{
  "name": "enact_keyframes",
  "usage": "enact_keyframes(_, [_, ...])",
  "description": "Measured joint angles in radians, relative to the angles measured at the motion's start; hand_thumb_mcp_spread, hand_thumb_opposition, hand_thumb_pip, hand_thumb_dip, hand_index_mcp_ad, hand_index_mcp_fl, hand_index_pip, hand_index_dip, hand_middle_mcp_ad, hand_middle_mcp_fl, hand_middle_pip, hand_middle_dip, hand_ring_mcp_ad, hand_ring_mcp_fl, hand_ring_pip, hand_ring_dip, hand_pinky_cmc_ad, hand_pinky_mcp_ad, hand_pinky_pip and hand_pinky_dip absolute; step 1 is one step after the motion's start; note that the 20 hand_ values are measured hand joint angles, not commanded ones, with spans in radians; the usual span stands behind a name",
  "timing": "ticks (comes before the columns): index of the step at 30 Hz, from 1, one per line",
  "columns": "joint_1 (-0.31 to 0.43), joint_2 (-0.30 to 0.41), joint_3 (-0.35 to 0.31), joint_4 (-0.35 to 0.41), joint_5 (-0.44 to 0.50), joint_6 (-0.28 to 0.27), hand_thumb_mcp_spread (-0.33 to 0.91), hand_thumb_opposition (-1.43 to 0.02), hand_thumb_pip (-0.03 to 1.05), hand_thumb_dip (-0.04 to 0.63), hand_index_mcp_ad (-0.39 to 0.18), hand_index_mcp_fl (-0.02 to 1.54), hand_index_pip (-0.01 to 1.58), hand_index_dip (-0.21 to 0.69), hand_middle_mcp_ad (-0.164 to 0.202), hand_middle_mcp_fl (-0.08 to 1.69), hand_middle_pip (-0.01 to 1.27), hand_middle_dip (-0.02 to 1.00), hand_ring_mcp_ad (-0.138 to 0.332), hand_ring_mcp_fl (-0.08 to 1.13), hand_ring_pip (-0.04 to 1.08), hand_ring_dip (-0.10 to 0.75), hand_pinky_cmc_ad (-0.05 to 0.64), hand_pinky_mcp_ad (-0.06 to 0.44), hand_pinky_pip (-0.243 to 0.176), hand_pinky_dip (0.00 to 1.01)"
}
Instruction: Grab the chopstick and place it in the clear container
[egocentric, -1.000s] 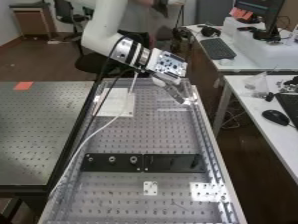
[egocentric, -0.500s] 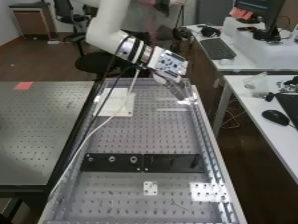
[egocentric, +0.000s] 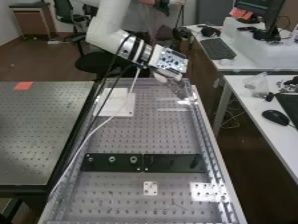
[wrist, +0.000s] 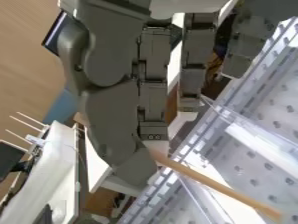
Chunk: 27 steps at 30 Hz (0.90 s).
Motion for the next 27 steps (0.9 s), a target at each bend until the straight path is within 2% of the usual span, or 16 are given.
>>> enact_keyframes(2, [0.000, 0.002, -0.002, 0.002, -0.008, -0.003, 0.84, -1.08, 0.37, 0.335, -0.105, 1.23, 0.42, 0.529, -0.120, 1.28, 0.20, 0.81, 0.073, 0.59, 0.11, 0.490, 0.379, 0.316, 0.000, 0.16])
enact_keyframes(5, [0.000, 0.006, -0.005, 0.004, -0.025, -0.008, 0.79, -1.07, 0.37, 0.340, -0.117, 1.25, 0.35, 0.531, -0.119, 1.17, 0.18, 0.81, 0.070, 0.55, 0.11, 0.490, 0.380, 0.316, 0.002, 0.16])
enact_keyframes(7, [0.000, 0.007, -0.012, -0.002, -0.018, -0.008, 0.68, -1.02, 0.38, 0.340, -0.138, 1.19, 0.29, 0.527, -0.119, 1.13, 0.15, 0.82, 0.073, 0.53, 0.11, 0.490, 0.379, 0.316, 0.002, 0.16])
enact_keyframes(11, [0.000, 0.008, -0.014, -0.008, -0.018, -0.009, 0.61, -0.95, 0.42, 0.342, -0.143, 1.10, 0.22, 0.497, -0.087, 1.08, 0.15, 0.81, 0.072, 0.49, 0.11, 0.487, 0.379, 0.312, 0.002, 0.16])
enact_keyframes(16, [-0.003, 0.012, -0.022, -0.001, -0.019, -0.015, 0.60, -0.91, 0.46, 0.344, -0.157, 1.06, 0.16, 0.475, -0.070, 1.05, 0.14, 0.81, 0.068, 0.46, 0.11, 0.487, 0.379, 0.312, 0.000, 0.16])
enact_keyframes(22, [-0.002, 0.009, -0.021, -0.008, 0.003, -0.001, 0.56, -0.90, 0.46, 0.344, -0.161, 1.04, 0.13, 0.475, -0.070, 1.02, 0.14, 0.81, 0.073, 0.46, 0.11, 0.487, 0.379, 0.316, 0.000, 0.16])
enact_keyframes(24, [-0.001, 0.007, -0.013, -0.009, 0.011, 0.003, 0.56, -0.90, 0.46, 0.344, -0.168, 1.05, 0.13, 0.475, -0.058, 1.02, 0.14, 0.81, 0.066, 0.45, 0.11, 0.487, 0.379, 0.312, 0.000, 0.16])
enact_keyframes(27, [0.001, 0.007, -0.009, 0.006, -0.006, -0.001, 0.56, -0.88, 0.46, 0.344, -0.169, 1.05, 0.11, 0.478, -0.058, 1.02, 0.15, 0.81, 0.072, 0.44, 0.11, 0.487, 0.379, 0.312, 0.000, 0.16])
